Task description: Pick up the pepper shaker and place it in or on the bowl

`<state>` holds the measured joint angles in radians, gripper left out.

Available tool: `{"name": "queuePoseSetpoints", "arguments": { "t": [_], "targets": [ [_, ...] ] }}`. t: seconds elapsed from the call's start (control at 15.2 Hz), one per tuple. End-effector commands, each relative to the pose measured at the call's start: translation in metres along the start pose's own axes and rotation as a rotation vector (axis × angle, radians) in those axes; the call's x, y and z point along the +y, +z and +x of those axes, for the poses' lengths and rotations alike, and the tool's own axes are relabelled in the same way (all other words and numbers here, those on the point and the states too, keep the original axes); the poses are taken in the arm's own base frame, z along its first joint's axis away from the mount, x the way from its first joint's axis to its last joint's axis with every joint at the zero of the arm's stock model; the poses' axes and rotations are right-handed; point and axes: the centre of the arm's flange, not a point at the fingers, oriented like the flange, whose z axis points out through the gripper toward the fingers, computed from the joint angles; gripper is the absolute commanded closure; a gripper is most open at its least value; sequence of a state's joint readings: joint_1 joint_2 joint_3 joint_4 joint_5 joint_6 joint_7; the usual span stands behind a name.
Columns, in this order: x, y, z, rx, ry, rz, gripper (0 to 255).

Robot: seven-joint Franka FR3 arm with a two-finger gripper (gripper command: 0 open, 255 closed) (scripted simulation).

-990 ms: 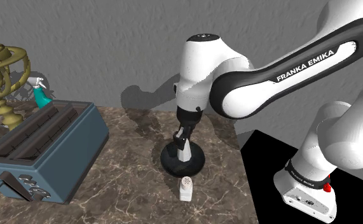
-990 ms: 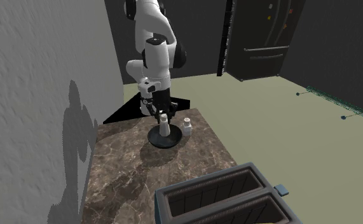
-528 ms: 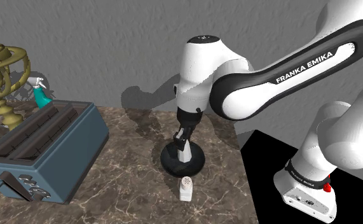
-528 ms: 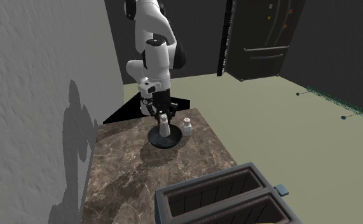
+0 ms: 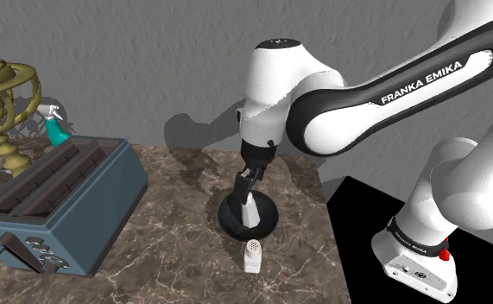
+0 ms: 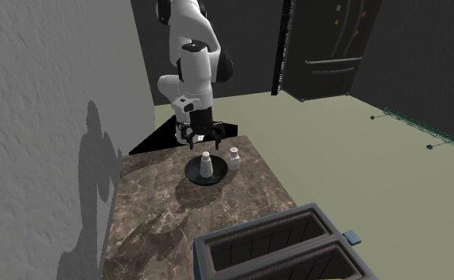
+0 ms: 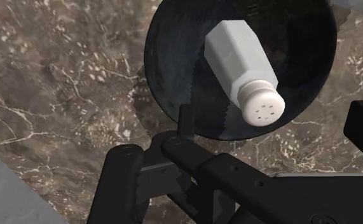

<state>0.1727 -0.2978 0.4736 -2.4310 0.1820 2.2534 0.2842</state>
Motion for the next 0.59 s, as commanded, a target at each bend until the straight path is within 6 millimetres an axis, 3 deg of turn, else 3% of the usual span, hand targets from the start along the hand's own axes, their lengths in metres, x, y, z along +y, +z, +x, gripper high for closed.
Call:
{"name": "queuePoseSetpoints", "arguments": {
  "t": [0.0,0.07,0.53],
  "targets": [
    [-0.001,-0.025,0.000,-0.001,0.000,0.000,0],
    [-0.001,-0.036,0.000,-0.001,0.000,0.000,0],
    [-0.001,-0.036,0.000,-0.001,0.000,0.000,0]
  ]
}}
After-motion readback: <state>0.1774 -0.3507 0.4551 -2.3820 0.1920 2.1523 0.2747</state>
